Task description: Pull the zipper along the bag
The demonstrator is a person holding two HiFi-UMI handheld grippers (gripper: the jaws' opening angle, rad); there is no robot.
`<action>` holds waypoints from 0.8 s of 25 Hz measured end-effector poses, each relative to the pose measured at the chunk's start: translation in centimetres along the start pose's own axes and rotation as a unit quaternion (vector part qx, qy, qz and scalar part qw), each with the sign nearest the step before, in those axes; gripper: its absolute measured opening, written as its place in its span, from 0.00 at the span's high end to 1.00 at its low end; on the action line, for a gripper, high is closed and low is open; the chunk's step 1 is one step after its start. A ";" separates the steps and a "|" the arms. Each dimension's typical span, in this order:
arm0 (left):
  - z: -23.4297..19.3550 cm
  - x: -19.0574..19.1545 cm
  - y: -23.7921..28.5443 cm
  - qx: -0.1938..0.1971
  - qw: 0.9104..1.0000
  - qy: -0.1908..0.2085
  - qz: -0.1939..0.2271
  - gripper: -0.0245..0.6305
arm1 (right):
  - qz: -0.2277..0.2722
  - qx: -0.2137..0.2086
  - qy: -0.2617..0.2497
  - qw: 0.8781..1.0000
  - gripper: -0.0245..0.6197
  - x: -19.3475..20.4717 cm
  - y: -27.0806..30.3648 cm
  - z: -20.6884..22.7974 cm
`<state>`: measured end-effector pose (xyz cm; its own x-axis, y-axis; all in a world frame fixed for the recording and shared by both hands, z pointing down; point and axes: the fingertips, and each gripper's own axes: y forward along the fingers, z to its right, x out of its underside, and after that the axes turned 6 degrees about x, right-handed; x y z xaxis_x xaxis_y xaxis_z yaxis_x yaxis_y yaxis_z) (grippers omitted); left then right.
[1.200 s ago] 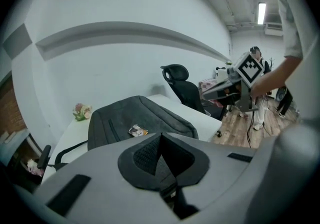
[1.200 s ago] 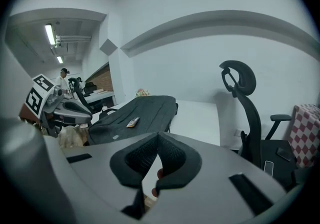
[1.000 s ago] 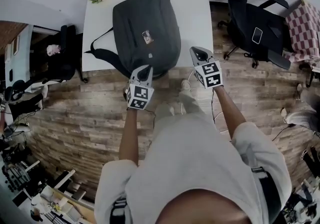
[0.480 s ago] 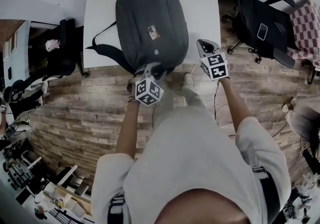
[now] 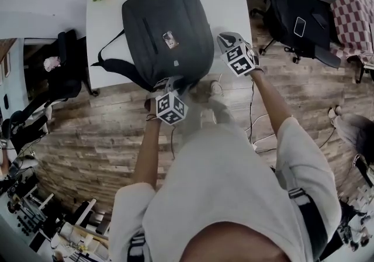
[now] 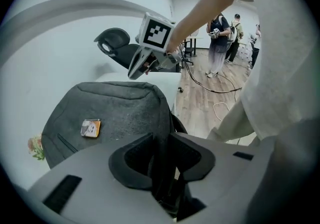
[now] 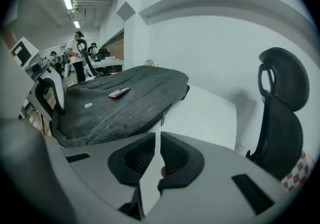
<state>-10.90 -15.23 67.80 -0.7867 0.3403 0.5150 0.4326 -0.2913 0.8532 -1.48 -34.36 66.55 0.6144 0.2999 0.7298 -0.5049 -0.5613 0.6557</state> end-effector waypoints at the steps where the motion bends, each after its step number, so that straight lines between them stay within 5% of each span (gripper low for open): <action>1: 0.1 0.1 0.0 0.000 1.000 0.005 0.001 0.79 | -0.006 -0.008 -0.015 1.000 0.87 0.1 0.7 -0.2; 10: 0.3 -0.3 0.0 0.002 1.000 0.012 0.012 0.80 | -0.016 -0.020 -0.094 0.995 0.62 -0.3 5.2 0.7; 20: 0.1 -0.1 0.0 0.003 1.000 0.008 0.011 0.81 | -0.018 -0.066 -0.166 0.984 0.64 -1.8 8.3 -0.3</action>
<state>-10.77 -15.23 67.77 -0.7839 0.3195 0.5323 0.4521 -0.2938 0.8422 -6.94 -39.35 70.66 0.7866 0.0362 0.6164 -0.5400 -0.4437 0.7152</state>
